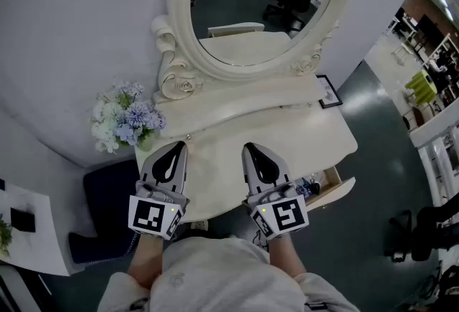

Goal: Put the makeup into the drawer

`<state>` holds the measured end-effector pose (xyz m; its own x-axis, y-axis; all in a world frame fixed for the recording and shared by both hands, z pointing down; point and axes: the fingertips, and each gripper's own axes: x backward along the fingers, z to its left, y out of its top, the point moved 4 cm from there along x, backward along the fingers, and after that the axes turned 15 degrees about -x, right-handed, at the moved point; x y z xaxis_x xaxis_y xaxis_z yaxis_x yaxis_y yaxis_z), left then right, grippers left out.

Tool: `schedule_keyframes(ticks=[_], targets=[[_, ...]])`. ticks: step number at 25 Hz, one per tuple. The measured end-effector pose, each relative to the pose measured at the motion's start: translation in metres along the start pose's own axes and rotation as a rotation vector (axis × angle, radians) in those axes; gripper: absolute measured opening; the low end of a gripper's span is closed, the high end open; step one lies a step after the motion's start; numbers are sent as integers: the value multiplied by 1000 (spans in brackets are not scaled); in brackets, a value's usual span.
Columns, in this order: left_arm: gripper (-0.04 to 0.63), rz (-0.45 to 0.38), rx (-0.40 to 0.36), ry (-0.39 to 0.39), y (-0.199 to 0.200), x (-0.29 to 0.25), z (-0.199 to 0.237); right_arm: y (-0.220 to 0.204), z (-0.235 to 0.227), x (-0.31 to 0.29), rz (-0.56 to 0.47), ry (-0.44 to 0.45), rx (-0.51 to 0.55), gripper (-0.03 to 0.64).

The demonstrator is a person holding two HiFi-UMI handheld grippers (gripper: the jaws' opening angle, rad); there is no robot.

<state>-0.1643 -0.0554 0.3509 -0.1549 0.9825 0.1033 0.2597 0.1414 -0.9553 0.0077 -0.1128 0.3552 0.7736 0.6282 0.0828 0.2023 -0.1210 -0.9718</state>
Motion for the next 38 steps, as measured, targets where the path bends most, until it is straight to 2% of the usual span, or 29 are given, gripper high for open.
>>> schedule_keyframes(ticks=[13,16,23,30,34,37,38], targets=[[12,28,2,12,-8,2,4,-17,-3,-10,56,6,-22,25],[12,33,2,17,-10,6,6,-35,-10,-21,136,-14,-89,25],[12,42,1,26,-14,13,11,-92,-22,-53,343,-22,-318,25],[12,47,6,28,-18,16,17,-154,-18,-80,543,-12,-456,26],[12,51,10,23,-20,16,18,-189,-10,-92,645,-10,-481,29],[12,51,14,21,-22,15,21,-210,-2,-99,708,-8,-488,115],[12,51,15,21,-22,15,21,-216,1,-101,724,-9,-489,120]])
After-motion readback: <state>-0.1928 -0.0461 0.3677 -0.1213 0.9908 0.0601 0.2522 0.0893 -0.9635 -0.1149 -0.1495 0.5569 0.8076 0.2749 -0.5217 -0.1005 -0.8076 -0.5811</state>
